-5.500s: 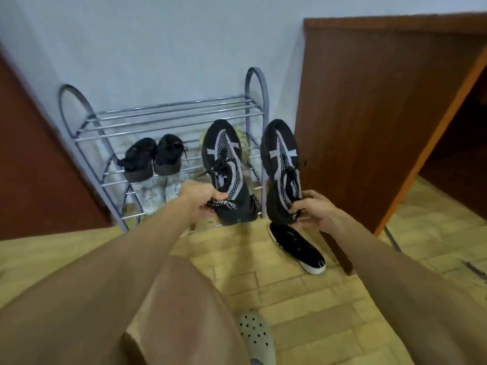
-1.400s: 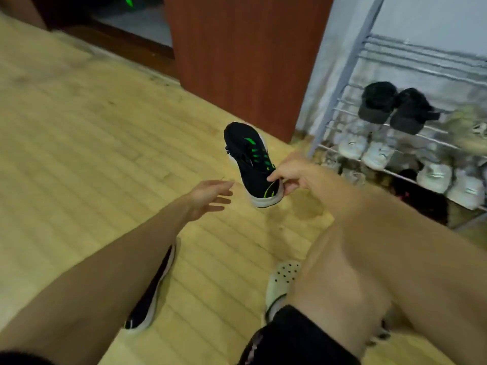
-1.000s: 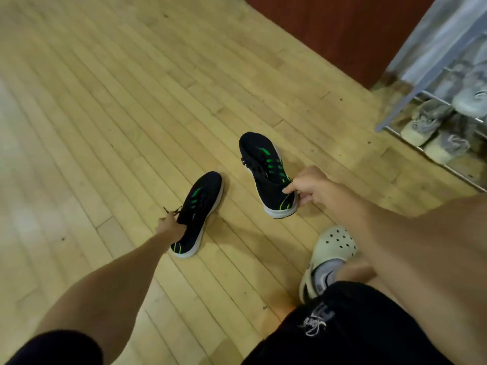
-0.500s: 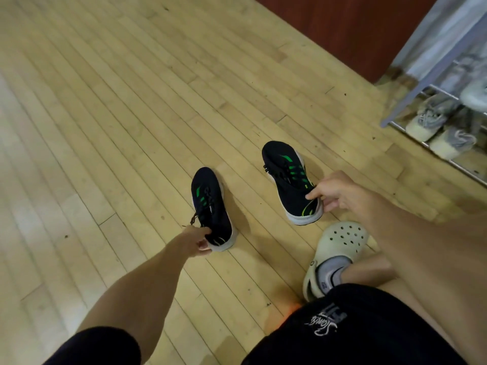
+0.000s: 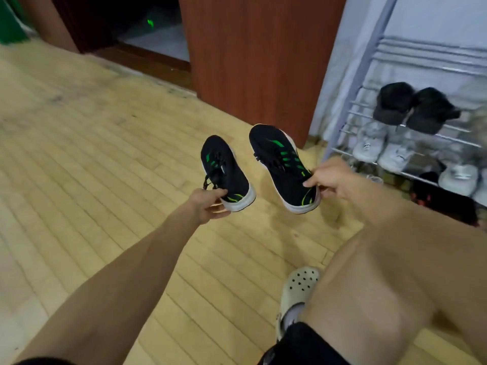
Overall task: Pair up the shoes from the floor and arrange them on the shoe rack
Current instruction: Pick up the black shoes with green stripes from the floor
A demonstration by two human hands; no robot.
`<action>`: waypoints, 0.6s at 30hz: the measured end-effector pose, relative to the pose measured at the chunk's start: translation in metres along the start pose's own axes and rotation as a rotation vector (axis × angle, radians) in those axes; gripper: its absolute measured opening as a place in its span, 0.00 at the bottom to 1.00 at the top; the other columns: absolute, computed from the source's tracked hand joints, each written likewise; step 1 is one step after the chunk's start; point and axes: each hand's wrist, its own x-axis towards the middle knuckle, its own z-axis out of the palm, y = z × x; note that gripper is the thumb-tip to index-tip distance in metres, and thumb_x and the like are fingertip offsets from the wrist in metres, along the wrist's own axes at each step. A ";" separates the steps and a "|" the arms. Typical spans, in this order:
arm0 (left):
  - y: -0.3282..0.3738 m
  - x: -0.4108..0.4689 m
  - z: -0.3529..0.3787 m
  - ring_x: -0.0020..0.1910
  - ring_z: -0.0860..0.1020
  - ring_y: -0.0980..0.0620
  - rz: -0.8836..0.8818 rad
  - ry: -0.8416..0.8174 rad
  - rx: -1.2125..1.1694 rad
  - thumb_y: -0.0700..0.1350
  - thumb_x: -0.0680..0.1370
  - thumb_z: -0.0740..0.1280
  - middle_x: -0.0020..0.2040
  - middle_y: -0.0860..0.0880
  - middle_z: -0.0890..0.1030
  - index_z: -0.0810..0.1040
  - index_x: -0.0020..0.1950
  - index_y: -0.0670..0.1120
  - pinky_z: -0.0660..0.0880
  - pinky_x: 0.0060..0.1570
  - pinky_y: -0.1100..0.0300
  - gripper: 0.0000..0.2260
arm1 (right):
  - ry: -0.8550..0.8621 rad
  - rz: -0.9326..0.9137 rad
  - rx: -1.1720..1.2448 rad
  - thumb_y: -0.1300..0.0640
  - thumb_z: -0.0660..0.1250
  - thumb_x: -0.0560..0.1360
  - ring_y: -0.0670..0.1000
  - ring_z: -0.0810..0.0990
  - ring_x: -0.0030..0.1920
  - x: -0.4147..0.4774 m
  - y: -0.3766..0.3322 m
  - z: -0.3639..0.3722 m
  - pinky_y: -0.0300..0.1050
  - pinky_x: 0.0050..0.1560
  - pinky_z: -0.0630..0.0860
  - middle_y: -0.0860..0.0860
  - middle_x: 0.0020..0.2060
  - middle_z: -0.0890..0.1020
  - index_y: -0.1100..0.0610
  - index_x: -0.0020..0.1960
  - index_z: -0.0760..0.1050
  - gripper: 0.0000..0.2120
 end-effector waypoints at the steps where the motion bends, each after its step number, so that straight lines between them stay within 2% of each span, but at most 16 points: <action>1: 0.019 -0.005 0.016 0.39 0.78 0.46 0.037 -0.028 0.015 0.37 0.76 0.68 0.41 0.44 0.78 0.75 0.44 0.39 0.79 0.42 0.48 0.03 | 0.026 -0.018 0.025 0.69 0.73 0.68 0.52 0.78 0.33 -0.001 -0.003 -0.020 0.41 0.27 0.76 0.56 0.37 0.80 0.63 0.48 0.80 0.09; 3: 0.055 -0.015 0.051 0.41 0.78 0.46 0.110 -0.081 0.048 0.37 0.75 0.70 0.43 0.44 0.79 0.76 0.47 0.38 0.80 0.43 0.49 0.05 | 0.101 -0.057 0.064 0.68 0.74 0.67 0.54 0.80 0.38 0.000 -0.009 -0.063 0.48 0.36 0.81 0.58 0.41 0.82 0.63 0.52 0.81 0.13; 5: 0.088 -0.021 0.085 0.42 0.78 0.47 0.169 -0.137 0.082 0.38 0.75 0.70 0.44 0.45 0.80 0.76 0.53 0.38 0.80 0.42 0.50 0.09 | 0.172 -0.085 0.095 0.67 0.75 0.67 0.54 0.78 0.39 0.000 -0.015 -0.105 0.58 0.46 0.81 0.59 0.41 0.83 0.61 0.48 0.82 0.10; 7: 0.121 -0.028 0.123 0.43 0.79 0.47 0.219 -0.195 0.120 0.38 0.75 0.70 0.44 0.45 0.80 0.77 0.55 0.38 0.80 0.42 0.51 0.10 | 0.248 -0.124 0.157 0.67 0.75 0.66 0.53 0.75 0.37 0.003 -0.021 -0.148 0.53 0.39 0.78 0.58 0.38 0.81 0.60 0.47 0.83 0.11; 8: 0.139 -0.030 0.147 0.44 0.79 0.47 0.246 -0.220 0.137 0.38 0.74 0.71 0.43 0.45 0.81 0.77 0.54 0.38 0.80 0.40 0.51 0.10 | 0.290 -0.137 0.192 0.67 0.75 0.66 0.53 0.74 0.35 0.006 -0.023 -0.174 0.49 0.36 0.75 0.58 0.38 0.81 0.60 0.50 0.83 0.13; 10: 0.166 -0.033 0.179 0.42 0.80 0.46 0.305 -0.224 0.148 0.37 0.73 0.72 0.42 0.44 0.81 0.78 0.52 0.38 0.79 0.37 0.52 0.09 | 0.316 -0.160 0.265 0.67 0.74 0.67 0.52 0.76 0.30 0.010 -0.028 -0.205 0.46 0.32 0.76 0.59 0.39 0.83 0.60 0.55 0.81 0.17; 12: 0.193 -0.032 0.224 0.37 0.80 0.46 0.349 -0.238 0.165 0.38 0.72 0.73 0.41 0.42 0.81 0.77 0.52 0.37 0.78 0.33 0.54 0.11 | 0.339 -0.171 0.348 0.69 0.72 0.69 0.51 0.79 0.29 0.018 -0.031 -0.243 0.47 0.34 0.81 0.60 0.42 0.83 0.61 0.58 0.78 0.18; 15: 0.226 -0.029 0.284 0.37 0.80 0.47 0.396 -0.285 0.206 0.38 0.72 0.73 0.40 0.43 0.81 0.77 0.46 0.38 0.79 0.37 0.53 0.07 | 0.382 -0.161 0.447 0.70 0.71 0.70 0.57 0.80 0.37 0.034 -0.031 -0.292 0.56 0.47 0.80 0.63 0.44 0.82 0.67 0.59 0.77 0.17; 18: 0.253 -0.023 0.344 0.41 0.80 0.45 0.415 -0.350 0.262 0.37 0.73 0.72 0.43 0.42 0.81 0.77 0.47 0.39 0.79 0.42 0.51 0.07 | 0.454 -0.125 0.489 0.69 0.72 0.70 0.57 0.82 0.33 0.056 -0.027 -0.338 0.56 0.42 0.83 0.62 0.40 0.83 0.66 0.52 0.78 0.11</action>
